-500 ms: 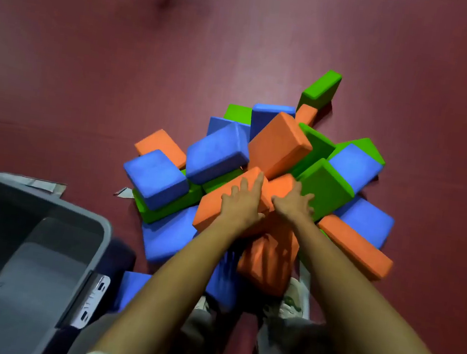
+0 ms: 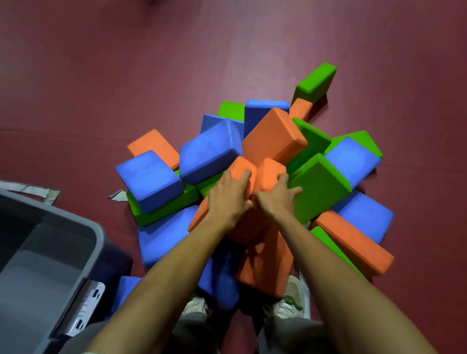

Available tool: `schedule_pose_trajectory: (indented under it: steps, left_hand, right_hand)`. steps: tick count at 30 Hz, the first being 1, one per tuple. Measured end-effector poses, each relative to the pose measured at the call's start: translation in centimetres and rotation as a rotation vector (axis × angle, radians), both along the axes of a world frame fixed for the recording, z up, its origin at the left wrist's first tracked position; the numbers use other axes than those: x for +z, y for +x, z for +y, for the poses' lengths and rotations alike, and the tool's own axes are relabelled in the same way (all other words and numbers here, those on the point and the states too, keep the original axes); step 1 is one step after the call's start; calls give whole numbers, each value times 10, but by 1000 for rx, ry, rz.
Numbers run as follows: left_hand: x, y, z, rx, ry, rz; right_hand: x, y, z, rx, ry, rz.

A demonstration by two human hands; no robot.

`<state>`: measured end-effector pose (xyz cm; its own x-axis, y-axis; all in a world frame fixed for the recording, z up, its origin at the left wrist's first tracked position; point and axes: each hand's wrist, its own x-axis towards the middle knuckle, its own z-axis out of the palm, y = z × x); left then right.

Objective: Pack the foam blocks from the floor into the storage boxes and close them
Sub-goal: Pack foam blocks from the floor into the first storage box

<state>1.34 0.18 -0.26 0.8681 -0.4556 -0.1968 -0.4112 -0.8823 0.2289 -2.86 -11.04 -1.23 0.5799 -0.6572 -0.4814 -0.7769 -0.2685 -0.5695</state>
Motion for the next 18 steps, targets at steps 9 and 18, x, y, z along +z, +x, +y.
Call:
schedule_pose_trajectory:
  steps: [9,18]
  left_hand:
    - [111,10,69,149,-196,-48]
    - [232,-11,200,384,-386,-170]
  right_hand:
    - [101,0,44,304,-340,-238]
    - [227,9,164,501,-436,-428]
